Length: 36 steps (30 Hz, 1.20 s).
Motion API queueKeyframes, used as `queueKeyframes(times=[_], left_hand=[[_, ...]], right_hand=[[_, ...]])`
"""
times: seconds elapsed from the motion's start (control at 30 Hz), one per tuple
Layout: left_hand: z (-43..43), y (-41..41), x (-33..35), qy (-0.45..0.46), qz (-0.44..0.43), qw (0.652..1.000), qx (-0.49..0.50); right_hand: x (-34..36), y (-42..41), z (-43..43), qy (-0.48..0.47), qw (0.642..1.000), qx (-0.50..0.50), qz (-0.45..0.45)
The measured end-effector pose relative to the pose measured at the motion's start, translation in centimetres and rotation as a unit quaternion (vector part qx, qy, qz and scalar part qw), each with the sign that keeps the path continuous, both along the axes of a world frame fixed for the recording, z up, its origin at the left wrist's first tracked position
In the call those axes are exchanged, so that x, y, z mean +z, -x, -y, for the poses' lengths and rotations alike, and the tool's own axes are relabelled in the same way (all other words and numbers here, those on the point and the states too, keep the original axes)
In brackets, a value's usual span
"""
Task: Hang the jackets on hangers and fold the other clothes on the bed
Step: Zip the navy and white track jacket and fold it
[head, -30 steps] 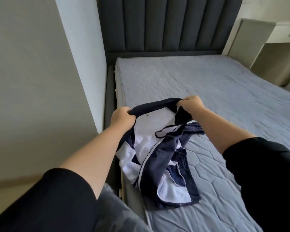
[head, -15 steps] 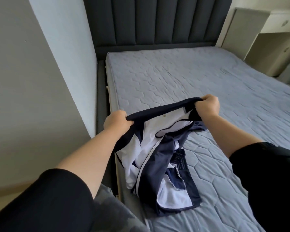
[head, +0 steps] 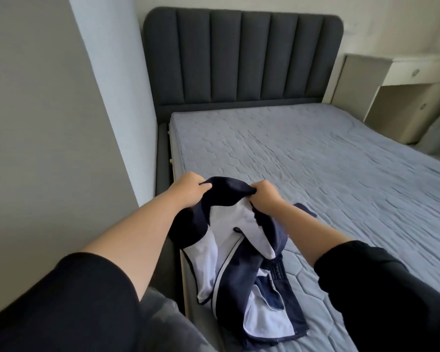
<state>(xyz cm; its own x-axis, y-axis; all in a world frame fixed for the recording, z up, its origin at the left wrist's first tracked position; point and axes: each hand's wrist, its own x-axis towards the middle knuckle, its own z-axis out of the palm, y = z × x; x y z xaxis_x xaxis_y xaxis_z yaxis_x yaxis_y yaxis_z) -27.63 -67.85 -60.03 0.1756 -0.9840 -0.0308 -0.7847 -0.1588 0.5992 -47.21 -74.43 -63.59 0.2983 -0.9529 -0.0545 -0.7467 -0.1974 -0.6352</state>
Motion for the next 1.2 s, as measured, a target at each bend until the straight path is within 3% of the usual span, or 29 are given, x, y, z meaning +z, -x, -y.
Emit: queueKeyframes(times=[0.1, 0.23, 0.4, 0.57, 0.67, 0.83, 0.93, 1.03, 1.2], left_hand=[[-0.9, -0.9, 3.8, 0.017, -0.02, 0.999, 0.03], [-2.0, -1.0, 9.3, 0.085, -0.059, 0.993, 0.056], [-3.9, 0.3, 15.3, 0.165, -0.174, 0.971, 0.001], [-5.4, -1.0, 19.0, 0.248, -0.039, 0.968, 0.003], [-6.4, -1.4, 21.4, 0.243, -0.005, 0.97, -0.016], [-7.9, -2.1, 25.9, 0.335, 0.036, 0.941, 0.042], [-9.7, -4.2, 29.6, 0.395, 0.053, 0.907, 0.135], [-12.3, -7.6, 33.1, 0.45, 0.015, 0.868, 0.211], [-18.7, -13.0, 37.2, 0.481, 0.054, 0.827, 0.285]], right_hand=[[5.3, -0.8, -0.2, 0.007, 0.993, 0.008, 0.121], [11.9, -2.5, -0.9, 0.003, 0.991, 0.044, 0.127], [19.4, -5.5, -3.1, 0.051, 0.982, 0.044, 0.178], [25.9, -6.5, -4.8, 0.05, 0.96, 0.089, 0.262], [29.3, -7.0, -5.8, 0.073, 0.951, 0.097, 0.284], [34.1, -8.6, -7.7, 0.151, 0.934, 0.114, 0.302], [36.9, -10.5, -9.3, 0.208, 0.921, 0.13, 0.302], [39.5, -13.5, -11.6, 0.304, 0.903, 0.172, 0.249], [42.9, -20.4, -16.9, 0.497, 0.835, 0.207, 0.116]])
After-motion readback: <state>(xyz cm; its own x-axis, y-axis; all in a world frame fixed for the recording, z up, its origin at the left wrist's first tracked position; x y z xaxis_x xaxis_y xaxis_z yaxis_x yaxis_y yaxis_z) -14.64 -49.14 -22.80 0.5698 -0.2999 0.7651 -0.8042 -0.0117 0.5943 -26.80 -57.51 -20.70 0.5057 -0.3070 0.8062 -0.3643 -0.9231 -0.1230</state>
